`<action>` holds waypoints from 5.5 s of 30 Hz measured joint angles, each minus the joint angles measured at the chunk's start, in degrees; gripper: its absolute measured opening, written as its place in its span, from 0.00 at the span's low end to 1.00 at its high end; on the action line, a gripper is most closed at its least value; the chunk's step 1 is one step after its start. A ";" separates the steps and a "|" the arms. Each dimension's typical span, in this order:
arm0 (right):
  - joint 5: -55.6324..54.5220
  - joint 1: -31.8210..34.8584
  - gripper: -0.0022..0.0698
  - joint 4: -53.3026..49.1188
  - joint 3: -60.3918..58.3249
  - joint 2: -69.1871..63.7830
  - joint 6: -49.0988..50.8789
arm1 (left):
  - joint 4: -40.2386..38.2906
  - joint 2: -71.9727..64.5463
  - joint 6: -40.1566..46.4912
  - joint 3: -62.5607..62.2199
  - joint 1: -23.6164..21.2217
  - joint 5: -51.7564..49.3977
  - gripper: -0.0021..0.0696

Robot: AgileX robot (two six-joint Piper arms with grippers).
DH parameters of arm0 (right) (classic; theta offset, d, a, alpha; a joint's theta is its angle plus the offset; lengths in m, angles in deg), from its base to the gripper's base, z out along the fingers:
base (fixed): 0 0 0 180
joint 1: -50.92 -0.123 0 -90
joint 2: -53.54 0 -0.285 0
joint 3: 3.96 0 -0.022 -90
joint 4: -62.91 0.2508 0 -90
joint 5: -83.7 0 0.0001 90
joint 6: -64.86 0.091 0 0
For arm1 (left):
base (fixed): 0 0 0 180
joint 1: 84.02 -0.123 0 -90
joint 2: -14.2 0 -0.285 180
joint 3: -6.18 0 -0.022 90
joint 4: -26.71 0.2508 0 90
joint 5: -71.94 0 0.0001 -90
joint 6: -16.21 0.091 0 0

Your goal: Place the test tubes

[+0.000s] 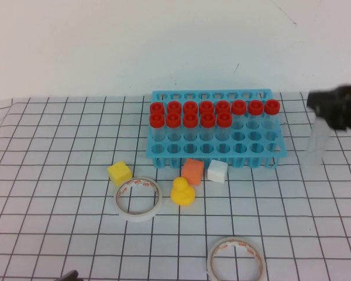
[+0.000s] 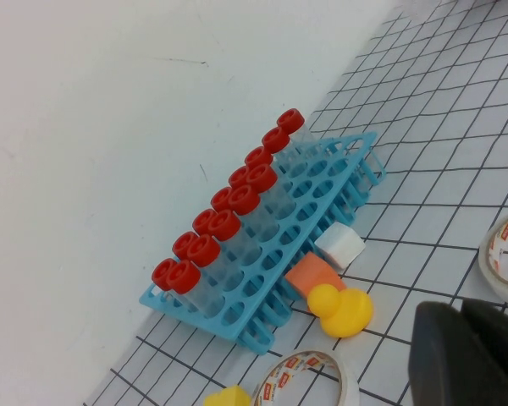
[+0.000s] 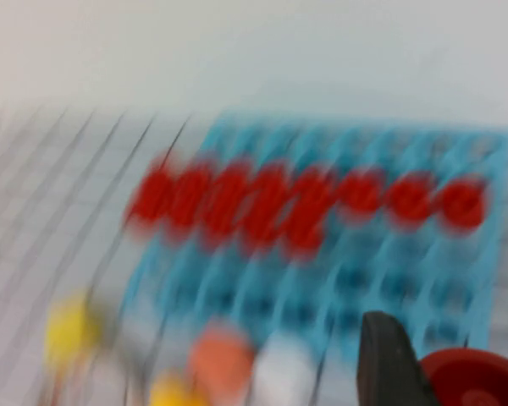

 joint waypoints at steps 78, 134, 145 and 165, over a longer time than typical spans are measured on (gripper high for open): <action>-58.02 -7.63 0.42 -35.14 11.00 -44.91 19.58 | 9.46 0.00 -0.01 0.00 0.00 0.68 0.03; -55.85 -7.52 0.23 -33.99 4.77 -28.06 25.83 | 9.46 0.00 0.08 0.00 0.00 0.68 0.03; -40.40 -7.52 0.03 -50.98 -12.24 3.72 26.33 | 9.46 0.00 0.08 0.00 0.00 0.68 0.03; 5.05 -7.52 0.03 -51.05 -32.67 53.53 26.67 | 9.60 0.00 0.22 0.00 0.00 0.68 0.03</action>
